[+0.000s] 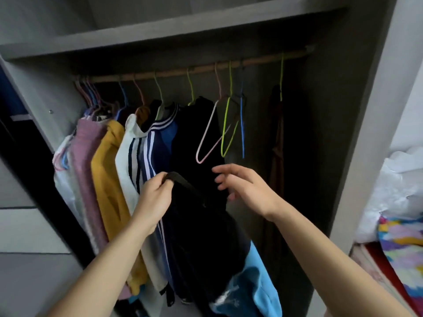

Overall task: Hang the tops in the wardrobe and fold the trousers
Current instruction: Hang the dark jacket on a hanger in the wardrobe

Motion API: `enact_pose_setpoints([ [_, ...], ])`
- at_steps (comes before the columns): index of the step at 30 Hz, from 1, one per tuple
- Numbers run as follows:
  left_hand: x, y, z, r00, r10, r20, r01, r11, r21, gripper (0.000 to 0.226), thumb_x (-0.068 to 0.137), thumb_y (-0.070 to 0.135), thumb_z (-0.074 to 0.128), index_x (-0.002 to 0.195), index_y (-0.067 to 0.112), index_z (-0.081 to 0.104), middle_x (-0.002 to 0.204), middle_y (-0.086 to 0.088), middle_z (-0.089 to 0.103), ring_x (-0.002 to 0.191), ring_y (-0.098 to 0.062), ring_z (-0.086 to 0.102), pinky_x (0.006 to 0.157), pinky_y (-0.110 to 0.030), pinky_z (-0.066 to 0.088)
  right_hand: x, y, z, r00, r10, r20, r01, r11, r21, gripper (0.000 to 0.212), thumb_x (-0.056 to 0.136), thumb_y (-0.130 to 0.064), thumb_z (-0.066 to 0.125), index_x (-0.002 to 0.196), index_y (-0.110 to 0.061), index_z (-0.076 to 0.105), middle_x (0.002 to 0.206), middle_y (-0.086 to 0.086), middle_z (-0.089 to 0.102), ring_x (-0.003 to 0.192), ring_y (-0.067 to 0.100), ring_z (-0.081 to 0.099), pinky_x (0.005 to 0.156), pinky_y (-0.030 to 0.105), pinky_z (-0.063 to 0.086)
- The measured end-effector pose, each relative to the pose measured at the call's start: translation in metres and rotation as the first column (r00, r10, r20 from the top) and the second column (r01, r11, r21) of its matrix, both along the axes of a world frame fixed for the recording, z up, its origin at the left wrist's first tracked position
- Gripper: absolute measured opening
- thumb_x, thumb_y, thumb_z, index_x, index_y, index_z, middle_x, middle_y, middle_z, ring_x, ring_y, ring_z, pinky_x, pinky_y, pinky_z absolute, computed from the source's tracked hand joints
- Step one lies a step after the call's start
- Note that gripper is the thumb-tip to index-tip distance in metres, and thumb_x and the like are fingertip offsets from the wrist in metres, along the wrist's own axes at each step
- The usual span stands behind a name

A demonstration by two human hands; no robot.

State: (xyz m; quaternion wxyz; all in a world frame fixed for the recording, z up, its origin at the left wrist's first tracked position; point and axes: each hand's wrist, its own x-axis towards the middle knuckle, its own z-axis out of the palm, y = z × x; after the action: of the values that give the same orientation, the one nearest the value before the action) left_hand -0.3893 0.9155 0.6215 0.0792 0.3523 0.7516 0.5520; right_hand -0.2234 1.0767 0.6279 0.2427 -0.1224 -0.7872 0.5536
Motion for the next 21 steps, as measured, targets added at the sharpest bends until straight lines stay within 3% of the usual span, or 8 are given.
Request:
enact_pose_setpoints([
  [3,-0.024,0.015,-0.002,0.992,-0.114,-0.044,0.115,0.993,0.017,0.032,0.097,0.025,0.044,0.090,0.045,0.068,0.091,0.011,0.072,0.085,-0.005,0.067,0.076,-0.024,0.052,-0.038,0.003,0.016,0.966,-0.234,-0.107,0.237,0.971,0.020,0.033,0.090,-0.041,0.056,0.119,-0.030,0.067,0.104,-0.006,0.072,0.099,0.010,0.069,0.082,0.027,0.057],
  [5,-0.038,0.026,-0.006,0.982,-0.184,-0.052,0.185,0.983,0.013,0.030,0.091,0.027,0.043,0.095,0.043,0.068,0.093,0.014,0.072,0.086,-0.001,0.067,0.075,-0.016,0.052,-0.069,0.006,0.031,0.906,-0.404,-0.125,0.417,0.903,0.105,0.037,0.094,-0.036,0.060,0.128,-0.022,0.064,0.110,-0.006,0.072,0.104,0.011,0.068,0.093,0.027,0.053],
  [7,-0.054,0.036,-0.012,0.970,-0.241,-0.041,0.242,0.970,0.020,0.030,0.091,0.024,0.043,0.096,0.036,0.070,0.091,0.013,0.073,0.086,-0.002,0.067,0.079,-0.022,0.052,-0.100,0.011,0.047,0.849,-0.519,-0.096,0.527,0.825,0.205,0.043,0.094,-0.033,0.062,0.133,-0.014,0.061,0.121,0.001,0.070,0.115,0.015,0.063,0.095,0.024,0.046],
  [9,-0.069,0.043,-0.019,0.954,-0.296,-0.042,0.297,0.954,0.022,0.033,0.096,0.017,0.045,0.095,0.037,0.071,0.090,0.014,0.073,0.086,-0.003,0.067,0.081,-0.025,0.053,-0.128,0.018,0.058,0.807,-0.590,-0.008,0.570,0.776,0.271,0.044,0.094,-0.035,0.062,0.127,-0.007,0.062,0.121,0.010,0.068,0.117,0.025,0.061,0.093,0.031,0.045],
  [13,-0.095,0.052,-0.034,0.932,-0.361,0.007,0.361,0.932,0.015,0.038,0.099,0.014,0.047,0.096,0.043,0.071,0.089,0.018,0.073,0.083,0.001,0.067,0.079,-0.021,0.055,-0.164,0.031,0.054,0.785,-0.592,0.184,0.549,0.801,0.237,0.043,0.094,-0.032,0.063,0.129,-0.007,0.058,0.120,0.009,0.065,0.113,0.027,0.061,0.092,0.035,0.050],
  [16,-0.110,0.058,-0.042,0.932,-0.361,0.041,0.362,0.932,-0.006,0.032,0.098,0.015,0.049,0.101,0.039,0.070,0.089,0.022,0.072,0.084,0.006,0.066,0.078,-0.018,0.053,-0.178,0.034,0.037,0.753,-0.654,0.077,0.637,0.753,0.166,0.026,0.101,-0.021,0.049,0.120,-0.010,0.061,0.100,0.008,0.071,0.092,0.024,0.069,0.083,0.037,0.053],
  [19,-0.119,0.062,-0.045,0.930,-0.363,0.065,0.364,0.931,-0.012,0.031,0.099,0.014,0.048,0.113,0.036,0.066,0.092,0.021,0.070,0.082,0.010,0.064,0.073,-0.007,0.047,-0.181,0.035,0.032,0.636,-0.768,-0.078,0.767,0.618,0.172,0.029,0.106,-0.027,0.040,0.124,-0.014,0.058,0.100,0.000,0.064,0.095,0.021,0.058,0.083,0.035,0.047],
  [21,-0.121,0.063,-0.044,0.932,-0.353,0.083,0.357,0.934,-0.028,0.033,0.100,0.015,0.046,0.125,0.030,0.061,0.102,0.017,0.067,0.084,0.009,0.063,0.080,-0.011,0.048,-0.175,0.036,0.036,0.612,-0.778,-0.142,0.790,0.592,0.161,0.027,0.106,-0.028,0.040,0.122,-0.018,0.060,0.089,-0.014,0.058,0.091,0.014,0.055,0.076,0.029,0.039],
])
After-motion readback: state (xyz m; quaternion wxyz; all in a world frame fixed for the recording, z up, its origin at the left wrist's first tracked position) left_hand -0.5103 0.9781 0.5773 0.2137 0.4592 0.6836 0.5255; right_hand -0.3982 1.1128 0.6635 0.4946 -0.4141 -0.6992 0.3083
